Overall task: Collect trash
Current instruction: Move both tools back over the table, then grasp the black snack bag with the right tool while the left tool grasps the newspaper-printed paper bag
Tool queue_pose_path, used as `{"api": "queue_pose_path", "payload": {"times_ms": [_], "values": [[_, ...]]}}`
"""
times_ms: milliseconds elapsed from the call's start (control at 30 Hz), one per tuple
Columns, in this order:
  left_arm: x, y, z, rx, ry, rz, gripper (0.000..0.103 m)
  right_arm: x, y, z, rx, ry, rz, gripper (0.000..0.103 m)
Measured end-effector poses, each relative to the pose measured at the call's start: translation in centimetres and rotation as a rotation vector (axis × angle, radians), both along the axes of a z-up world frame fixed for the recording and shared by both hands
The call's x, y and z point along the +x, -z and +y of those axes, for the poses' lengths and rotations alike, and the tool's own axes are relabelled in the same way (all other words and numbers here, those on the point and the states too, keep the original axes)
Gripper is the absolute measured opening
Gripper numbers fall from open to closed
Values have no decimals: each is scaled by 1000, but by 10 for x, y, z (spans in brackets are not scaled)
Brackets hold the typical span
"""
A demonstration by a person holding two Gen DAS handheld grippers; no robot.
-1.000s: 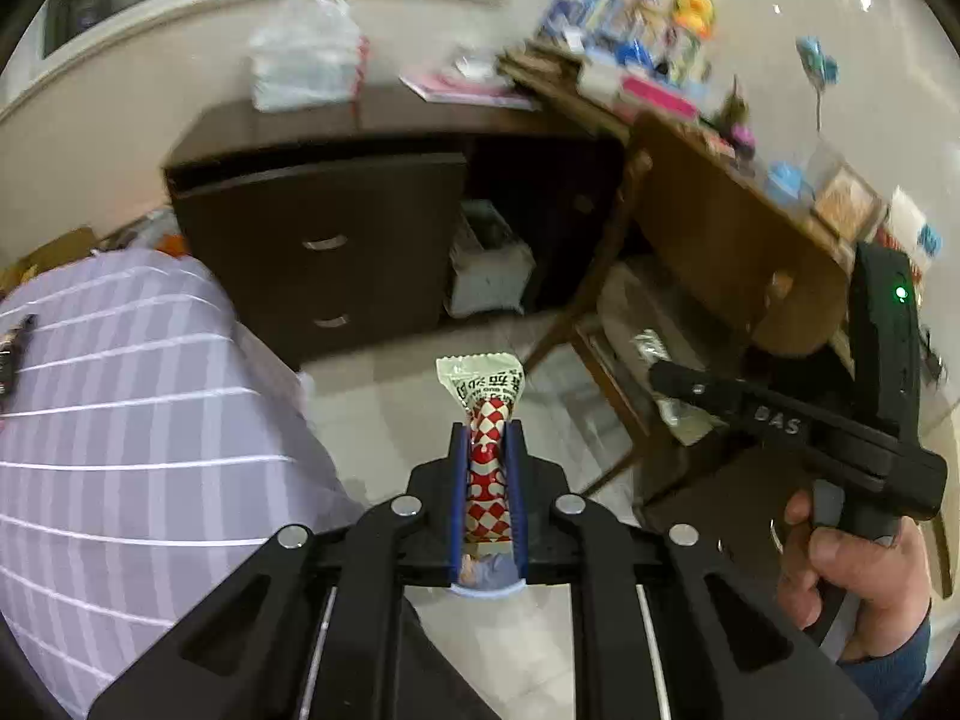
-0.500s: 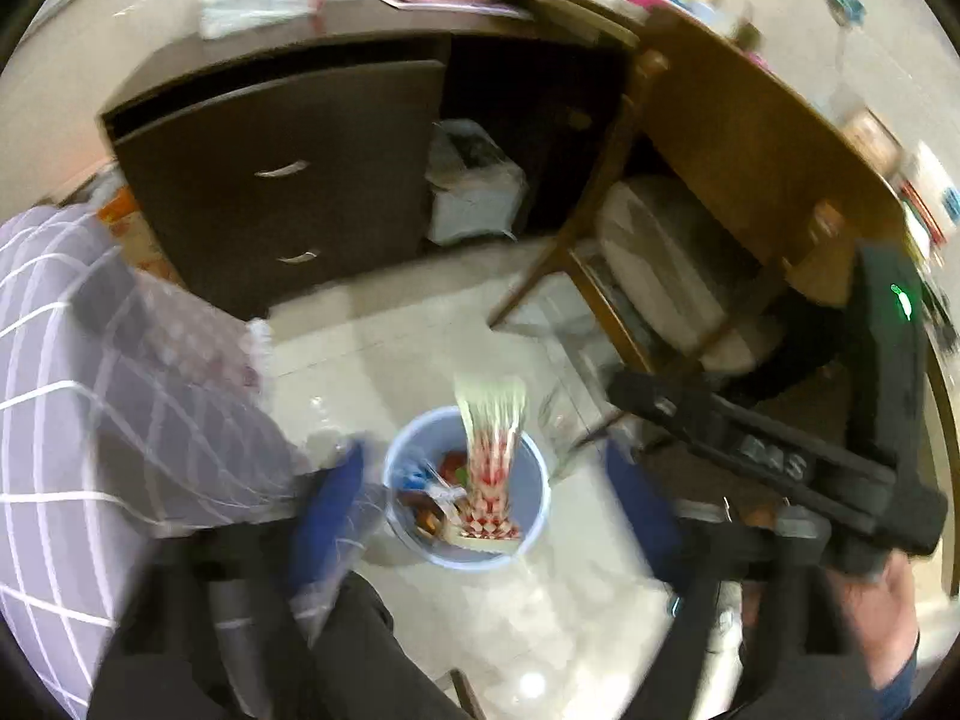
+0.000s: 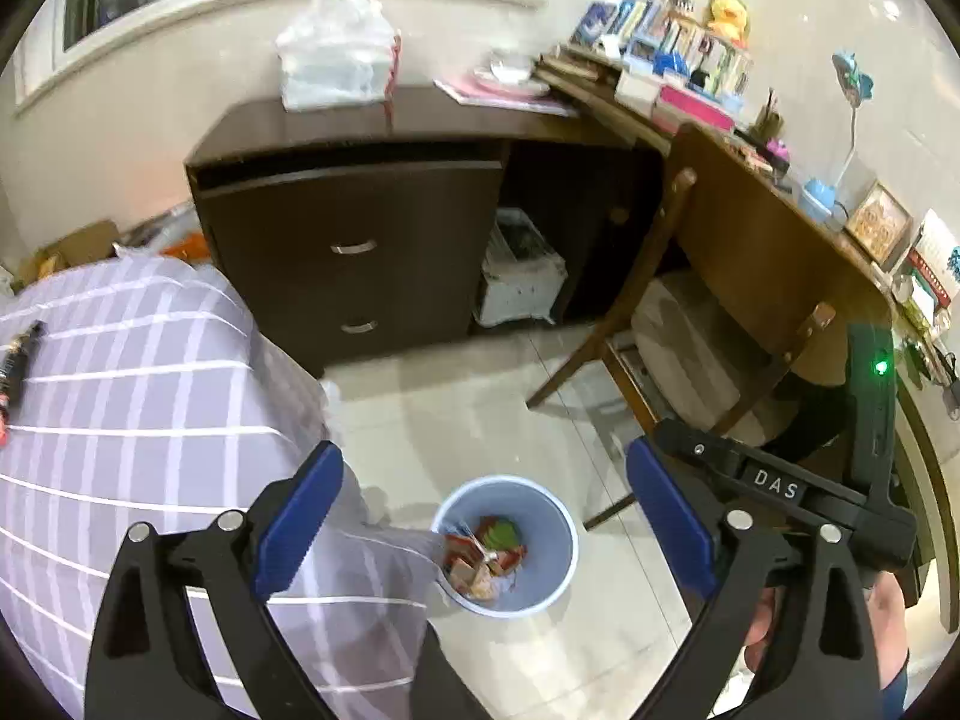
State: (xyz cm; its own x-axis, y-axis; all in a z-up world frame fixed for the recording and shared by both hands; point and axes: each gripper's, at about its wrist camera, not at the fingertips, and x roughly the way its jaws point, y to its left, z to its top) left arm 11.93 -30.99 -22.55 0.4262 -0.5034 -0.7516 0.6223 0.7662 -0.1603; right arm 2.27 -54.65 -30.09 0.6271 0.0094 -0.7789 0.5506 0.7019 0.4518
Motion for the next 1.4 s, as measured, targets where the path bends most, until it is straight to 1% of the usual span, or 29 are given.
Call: {"api": "queue_pose_path", "payload": {"times_ms": [167, 233, 333, 433, 567, 767, 900, 1133, 1267, 1400], "values": [[-5, -33, 27, -38, -28, -85, 94, 16, -33, 23, -42, -47, -40, 97], [-7, -46, 43, -60, -38, -114, 94, 26, -49, 39, -59, -83, -68, 97], [-7, -61, 67, -74, -84, -158, 94, 41, -69, 64, -79, -133, -97, 97], [-2, -72, 95, -87, -133, -187, 94, 60, -88, 95, -101, -199, -127, 97], [8, -80, 135, -101, -205, -202, 94, 82, -108, 137, -129, -281, -155, 97], [19, -88, 193, -106, -302, -235, 94, 107, -130, 193, -164, -379, -182, 97], [32, -90, 229, -92, -370, -265, 94, 122, -137, 222, -182, -429, -188, 97], [61, -82, 296, -78, -496, -270, 94, 151, -143, 270, -220, -514, -182, 97], [84, -72, 325, -43, -558, -277, 94, 175, -138, 296, -238, -567, -166, 97], [111, -61, 347, -5, -588, -269, 94, 198, -128, 316, -236, -609, -153, 97]]}}
